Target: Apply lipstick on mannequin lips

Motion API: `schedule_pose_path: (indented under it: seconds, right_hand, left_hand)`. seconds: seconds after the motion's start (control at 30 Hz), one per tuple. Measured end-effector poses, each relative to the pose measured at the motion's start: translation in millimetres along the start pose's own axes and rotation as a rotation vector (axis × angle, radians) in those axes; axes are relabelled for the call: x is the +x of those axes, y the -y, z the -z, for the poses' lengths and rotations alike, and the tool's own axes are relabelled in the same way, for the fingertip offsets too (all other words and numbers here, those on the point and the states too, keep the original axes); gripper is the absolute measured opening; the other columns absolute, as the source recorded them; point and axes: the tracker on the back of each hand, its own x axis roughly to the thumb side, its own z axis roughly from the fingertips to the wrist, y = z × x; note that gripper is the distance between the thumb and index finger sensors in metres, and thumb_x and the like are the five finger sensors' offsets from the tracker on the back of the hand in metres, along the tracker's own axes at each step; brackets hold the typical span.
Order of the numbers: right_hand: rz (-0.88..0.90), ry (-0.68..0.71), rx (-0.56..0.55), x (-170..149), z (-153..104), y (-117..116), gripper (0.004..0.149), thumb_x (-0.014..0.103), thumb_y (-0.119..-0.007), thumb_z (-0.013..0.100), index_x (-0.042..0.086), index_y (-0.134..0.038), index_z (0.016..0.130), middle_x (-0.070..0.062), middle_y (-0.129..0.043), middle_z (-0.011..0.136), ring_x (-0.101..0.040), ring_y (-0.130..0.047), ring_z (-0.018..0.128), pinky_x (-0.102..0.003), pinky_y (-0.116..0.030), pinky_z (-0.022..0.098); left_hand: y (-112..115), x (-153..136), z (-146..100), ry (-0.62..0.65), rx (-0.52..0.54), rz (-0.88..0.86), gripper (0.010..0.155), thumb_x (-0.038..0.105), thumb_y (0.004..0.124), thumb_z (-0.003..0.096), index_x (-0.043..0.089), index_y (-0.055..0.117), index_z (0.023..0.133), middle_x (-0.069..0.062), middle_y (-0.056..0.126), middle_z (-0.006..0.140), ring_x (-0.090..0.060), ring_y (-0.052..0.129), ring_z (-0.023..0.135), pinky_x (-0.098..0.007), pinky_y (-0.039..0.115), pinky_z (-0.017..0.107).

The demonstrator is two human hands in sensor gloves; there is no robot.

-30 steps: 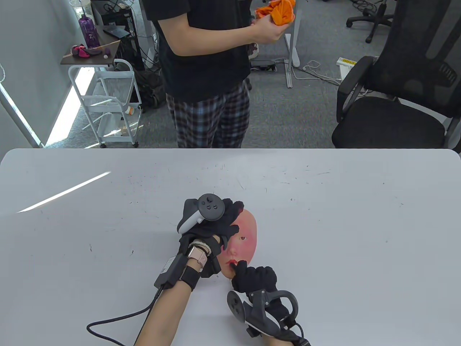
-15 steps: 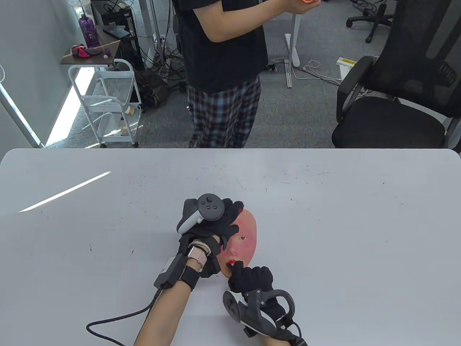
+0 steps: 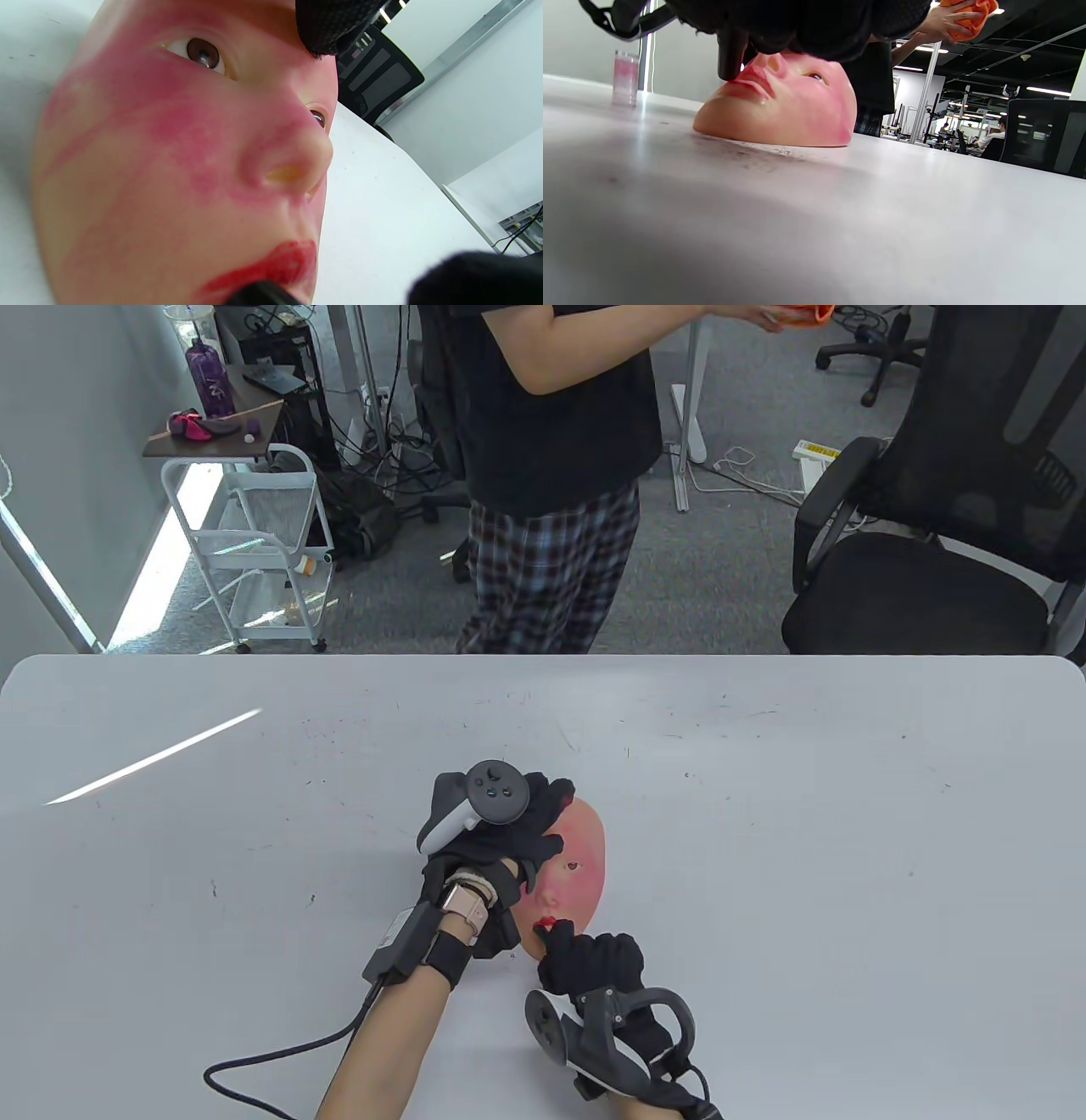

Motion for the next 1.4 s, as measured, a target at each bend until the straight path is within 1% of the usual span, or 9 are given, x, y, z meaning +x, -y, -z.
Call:
schedule_pose_path:
  seconds: [0.1, 0.2, 0.33, 0.5, 0.7, 0.87, 1.03, 1.2, 1.4]
  right_hand:
    - [0.020, -0.039, -0.031, -2, 0, 1, 0.053, 0.045, -0.070, 0.048, 0.014, -0.076, 0.091, 0.004, -0.088, 0.048, -0.019, -0.088, 0.047, -0.052, -0.069, 0.058]
    - [0.049, -0.083, -0.118, -11, -4, 3, 0.053, 0.044, -0.073, 0.045, 0.012, -0.080, 0.087, 0.003, -0.090, 0.043, -0.020, -0.089, 0.042, -0.053, -0.071, 0.055]
    - [0.040, -0.094, -0.031, -18, -6, 1, 0.053, 0.045, -0.073, 0.045, 0.012, -0.080, 0.087, 0.004, -0.090, 0.043, -0.019, -0.089, 0.042, -0.052, -0.071, 0.055]
    - [0.104, -0.060, -0.034, -16, -5, 1, 0.053, 0.045, -0.072, 0.046, 0.012, -0.079, 0.088, 0.004, -0.090, 0.044, -0.019, -0.089, 0.043, -0.052, -0.071, 0.056]
    - [0.128, -0.137, -0.004, -25, -5, -1, 0.053, 0.044, -0.073, 0.045, 0.011, -0.081, 0.086, 0.003, -0.090, 0.042, -0.020, -0.089, 0.041, -0.053, -0.071, 0.055]
    - [0.179, -0.113, -0.026, -25, -5, -1, 0.053, 0.044, -0.072, 0.046, 0.012, -0.080, 0.087, 0.004, -0.090, 0.043, -0.019, -0.089, 0.042, -0.052, -0.071, 0.055]
    - [0.185, -0.145, 0.009, -29, -4, -4, 0.053, 0.044, -0.072, 0.046, 0.011, -0.081, 0.086, 0.003, -0.090, 0.042, -0.020, -0.089, 0.041, -0.052, -0.071, 0.055]
    - [0.194, -0.092, -0.040, -22, -4, -1, 0.053, 0.045, -0.071, 0.046, 0.012, -0.079, 0.088, 0.004, -0.089, 0.044, -0.019, -0.089, 0.043, -0.052, -0.071, 0.056]
    - [0.189, -0.116, -0.043, -20, -4, -1, 0.053, 0.044, -0.071, 0.046, 0.012, -0.079, 0.087, 0.003, -0.090, 0.043, -0.020, -0.089, 0.042, -0.053, -0.070, 0.056]
  left_hand:
    - [0, 0, 0, 0.002, 0.002, -0.003, 0.074, 0.035, 0.074, 0.0538, 0.041, 0.035, 0.115, -0.003, 0.018, 0.122, -0.033, 0.016, 0.110, -0.059, 0.026, 0.080]
    - [0, 0, 0, 0.002, 0.001, -0.003, 0.073, 0.035, 0.074, 0.0541, 0.040, 0.034, 0.116, -0.003, 0.018, 0.122, -0.033, 0.016, 0.110, -0.059, 0.026, 0.081]
    - [0, 0, 0, 0.001, -0.001, -0.002, 0.073, 0.035, 0.074, 0.0542, 0.040, 0.034, 0.116, -0.003, 0.018, 0.122, -0.033, 0.016, 0.110, -0.059, 0.026, 0.081]
    - [0, 0, 0, 0.003, -0.001, -0.005, 0.073, 0.036, 0.074, 0.0543, 0.041, 0.034, 0.116, -0.003, 0.018, 0.122, -0.032, 0.016, 0.110, -0.059, 0.026, 0.081]
    - [1, 0, 0, 0.002, 0.000, -0.005, 0.073, 0.035, 0.074, 0.0543, 0.041, 0.034, 0.115, -0.003, 0.018, 0.122, -0.033, 0.016, 0.110, -0.059, 0.026, 0.081]
    - [1, 0, 0, 0.003, 0.000, -0.008, 0.073, 0.036, 0.074, 0.0544, 0.041, 0.034, 0.116, -0.003, 0.018, 0.122, -0.032, 0.016, 0.110, -0.059, 0.025, 0.081]
    - [1, -1, 0, 0.003, 0.000, -0.007, 0.073, 0.036, 0.074, 0.0543, 0.041, 0.034, 0.115, -0.003, 0.018, 0.122, -0.032, 0.016, 0.110, -0.059, 0.026, 0.081]
    - [1, -1, 1, 0.006, -0.001, -0.010, 0.073, 0.036, 0.074, 0.0542, 0.041, 0.034, 0.115, -0.002, 0.018, 0.122, -0.032, 0.015, 0.110, -0.059, 0.025, 0.081]
    - [1, -1, 1, 0.004, -0.001, -0.007, 0.073, 0.036, 0.074, 0.0543, 0.041, 0.034, 0.116, -0.003, 0.018, 0.122, -0.032, 0.015, 0.110, -0.059, 0.025, 0.081]
